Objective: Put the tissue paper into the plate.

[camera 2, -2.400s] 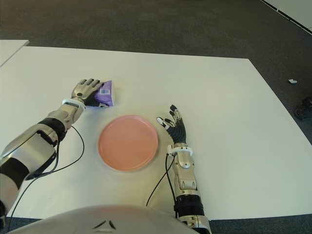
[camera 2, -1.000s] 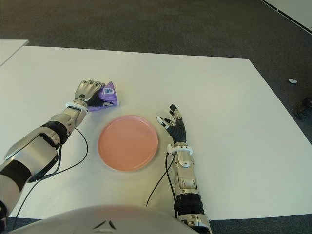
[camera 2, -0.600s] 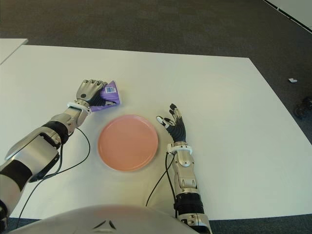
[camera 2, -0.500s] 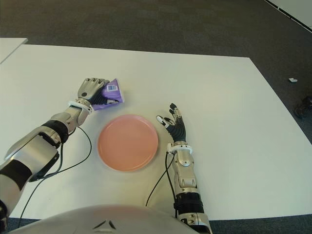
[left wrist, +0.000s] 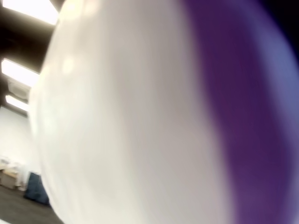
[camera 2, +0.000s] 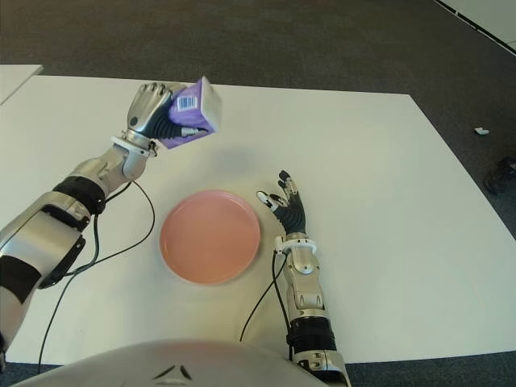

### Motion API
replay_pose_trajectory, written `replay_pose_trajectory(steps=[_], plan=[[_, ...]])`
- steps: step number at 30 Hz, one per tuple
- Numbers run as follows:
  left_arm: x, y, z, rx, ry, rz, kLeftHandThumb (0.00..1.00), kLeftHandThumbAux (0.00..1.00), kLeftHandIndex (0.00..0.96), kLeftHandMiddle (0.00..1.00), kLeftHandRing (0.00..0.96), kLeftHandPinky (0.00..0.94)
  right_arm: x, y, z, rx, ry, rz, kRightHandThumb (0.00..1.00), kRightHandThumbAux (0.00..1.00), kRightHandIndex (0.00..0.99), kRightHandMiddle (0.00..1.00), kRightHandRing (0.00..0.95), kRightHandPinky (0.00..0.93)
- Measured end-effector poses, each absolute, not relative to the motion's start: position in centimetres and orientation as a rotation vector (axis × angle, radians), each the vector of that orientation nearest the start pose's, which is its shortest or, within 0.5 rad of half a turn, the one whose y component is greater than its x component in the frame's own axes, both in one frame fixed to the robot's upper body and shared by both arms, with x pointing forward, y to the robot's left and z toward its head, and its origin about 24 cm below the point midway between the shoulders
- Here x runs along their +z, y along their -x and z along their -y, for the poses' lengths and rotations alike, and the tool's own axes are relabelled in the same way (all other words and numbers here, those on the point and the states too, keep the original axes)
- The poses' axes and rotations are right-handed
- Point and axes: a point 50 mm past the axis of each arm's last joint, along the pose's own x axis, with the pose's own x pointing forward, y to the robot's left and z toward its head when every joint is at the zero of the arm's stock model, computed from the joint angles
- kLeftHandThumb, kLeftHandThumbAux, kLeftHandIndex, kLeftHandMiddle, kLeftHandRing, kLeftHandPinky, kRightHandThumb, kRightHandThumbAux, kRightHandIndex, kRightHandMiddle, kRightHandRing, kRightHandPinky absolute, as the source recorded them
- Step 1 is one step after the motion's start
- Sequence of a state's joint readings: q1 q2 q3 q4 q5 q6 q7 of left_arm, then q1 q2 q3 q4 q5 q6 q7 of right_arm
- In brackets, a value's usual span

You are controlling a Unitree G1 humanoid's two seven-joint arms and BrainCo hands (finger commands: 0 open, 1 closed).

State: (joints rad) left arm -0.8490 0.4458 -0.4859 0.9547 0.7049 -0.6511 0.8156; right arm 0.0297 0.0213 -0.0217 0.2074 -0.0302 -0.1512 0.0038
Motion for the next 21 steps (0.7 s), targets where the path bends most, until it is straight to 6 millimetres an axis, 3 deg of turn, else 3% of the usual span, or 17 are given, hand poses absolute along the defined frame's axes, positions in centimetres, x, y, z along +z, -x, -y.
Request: replay_pose_trajectory(steps=[4,13,21], plan=[[14.3,-35.0,-13.8,-0.052,-0.933,0.971,0.853,0.668,0.4,0.542,0.846,0.842,0.0,-24.3,15.0,-0.018,0.008,-0.083,0.021,0.647,0.0,0.0,0.0,0.024],[13.9,-31.1,-11.7,-0.24,-0.806,1.064,0.853,0.668,0.399,0.538,0.849,0.839,0.1,-24.5,14.9,-0.016,0.008,-0.068,0.023,0.652,0.0,0.0,0.0,0.029],[14.5,-28.0,-10.9,-0.46,-0.709,1.046,0.853,0.668,0.399,0.535,0.842,0.802,0.0,-24.6,14.8,-0.013,0.007,-0.069,0.025,0.652,0.003,0.0,0.0,0.035]])
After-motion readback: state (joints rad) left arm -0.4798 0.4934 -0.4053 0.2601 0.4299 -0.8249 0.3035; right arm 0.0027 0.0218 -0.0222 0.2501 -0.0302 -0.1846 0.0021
